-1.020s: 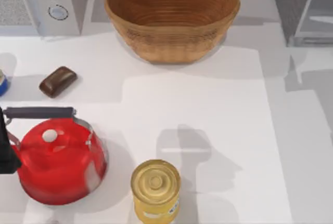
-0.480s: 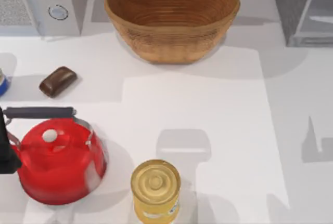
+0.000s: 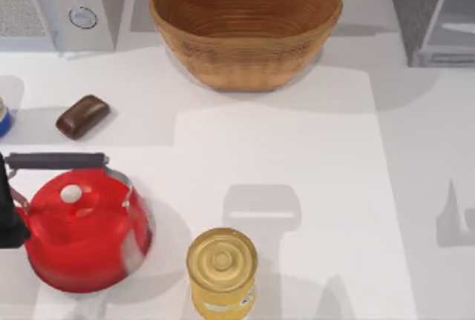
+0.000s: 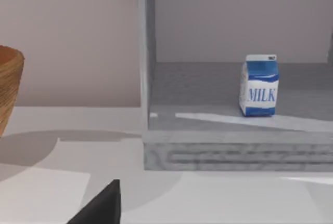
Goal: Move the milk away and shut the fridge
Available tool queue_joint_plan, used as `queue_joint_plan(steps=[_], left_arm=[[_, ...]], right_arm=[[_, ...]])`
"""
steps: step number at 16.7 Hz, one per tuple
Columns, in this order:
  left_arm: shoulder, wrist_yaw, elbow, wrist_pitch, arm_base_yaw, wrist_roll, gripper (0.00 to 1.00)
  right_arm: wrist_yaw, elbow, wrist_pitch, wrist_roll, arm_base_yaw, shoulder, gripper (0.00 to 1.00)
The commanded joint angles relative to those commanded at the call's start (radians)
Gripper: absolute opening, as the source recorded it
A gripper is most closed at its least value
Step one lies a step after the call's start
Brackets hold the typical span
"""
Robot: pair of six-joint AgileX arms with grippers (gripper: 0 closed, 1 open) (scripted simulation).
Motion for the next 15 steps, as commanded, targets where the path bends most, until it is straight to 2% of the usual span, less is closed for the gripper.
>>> queue_joint_plan(steps=[4,7,15], left_arm=[[0.000,0.000,0.000,0.000,0.000,0.000,1.00],[0.000,0.000,0.000,0.000,0.000,0.000,1.00],[0.000,0.000,0.000,0.000,0.000,0.000,1.00]], right_arm=[[0.001,0.019,-0.032,0.005,-0.001,-0.017,1.00],[0.003,0.085,-0.159,0.015,-0.004,-0.099,1.00],[-0.010,0.393,-0.839,0.003,0.009,-0.472,1.00]])
